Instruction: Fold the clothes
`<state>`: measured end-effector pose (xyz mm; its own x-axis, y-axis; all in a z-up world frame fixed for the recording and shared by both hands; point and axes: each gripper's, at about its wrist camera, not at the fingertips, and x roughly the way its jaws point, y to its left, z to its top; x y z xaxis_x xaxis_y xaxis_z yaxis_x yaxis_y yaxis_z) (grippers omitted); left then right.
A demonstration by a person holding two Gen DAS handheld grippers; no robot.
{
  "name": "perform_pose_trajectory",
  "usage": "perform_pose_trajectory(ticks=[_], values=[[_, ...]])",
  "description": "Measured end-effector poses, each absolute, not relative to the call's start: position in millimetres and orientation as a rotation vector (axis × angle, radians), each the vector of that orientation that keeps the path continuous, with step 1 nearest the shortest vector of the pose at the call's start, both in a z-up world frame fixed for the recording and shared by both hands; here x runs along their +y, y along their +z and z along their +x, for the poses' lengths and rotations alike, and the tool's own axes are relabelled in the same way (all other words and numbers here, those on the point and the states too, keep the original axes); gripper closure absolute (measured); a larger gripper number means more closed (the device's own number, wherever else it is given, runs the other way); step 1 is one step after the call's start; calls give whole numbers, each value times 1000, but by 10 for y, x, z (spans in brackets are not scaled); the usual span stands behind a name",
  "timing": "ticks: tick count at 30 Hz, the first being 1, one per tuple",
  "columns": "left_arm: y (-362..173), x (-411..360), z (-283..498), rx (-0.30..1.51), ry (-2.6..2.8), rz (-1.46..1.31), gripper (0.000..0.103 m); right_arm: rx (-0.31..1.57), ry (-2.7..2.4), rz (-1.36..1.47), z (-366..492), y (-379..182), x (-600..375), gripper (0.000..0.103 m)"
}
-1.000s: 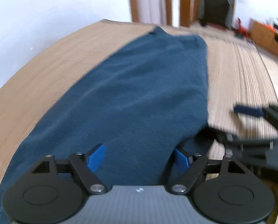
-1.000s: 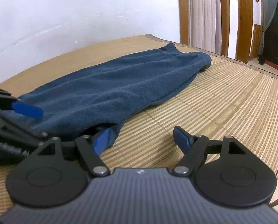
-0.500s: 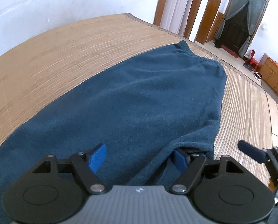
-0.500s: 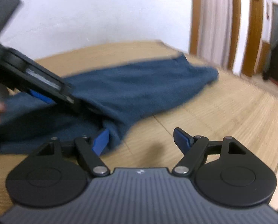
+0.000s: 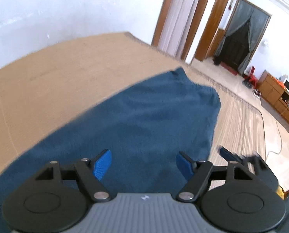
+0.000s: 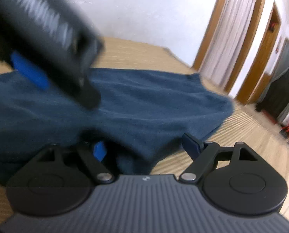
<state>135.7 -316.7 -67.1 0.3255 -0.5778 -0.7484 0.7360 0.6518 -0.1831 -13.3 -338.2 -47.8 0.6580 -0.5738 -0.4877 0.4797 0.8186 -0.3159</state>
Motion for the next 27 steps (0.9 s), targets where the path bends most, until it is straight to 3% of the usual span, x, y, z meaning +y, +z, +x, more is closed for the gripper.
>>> perform_pose_trajectory(ticks=[6,7,12,19,23,27], values=[[-1085,-3581,1497,881,-778,439,30,615,-628,-204,-496,-497,-3404,21],[-1166,-3625,1507,875,-753,470,27,613,-638,-221,-541,-497,-3395,21],[-1219,-3589,1555,892,-737,425,20,598,-659,-242,-769,-508,-3409,21],[-1235,-3582,1563,886,-735,429,19,601,-752,-156,-1057,-404,-3635,22],[-1161,-3533,1549,910,-752,416,29,589,-580,-194,-1079,-386,-3471,22],[-992,-3359,1342,834,-807,463,29,607,-508,-292,-918,-478,-3294,22]])
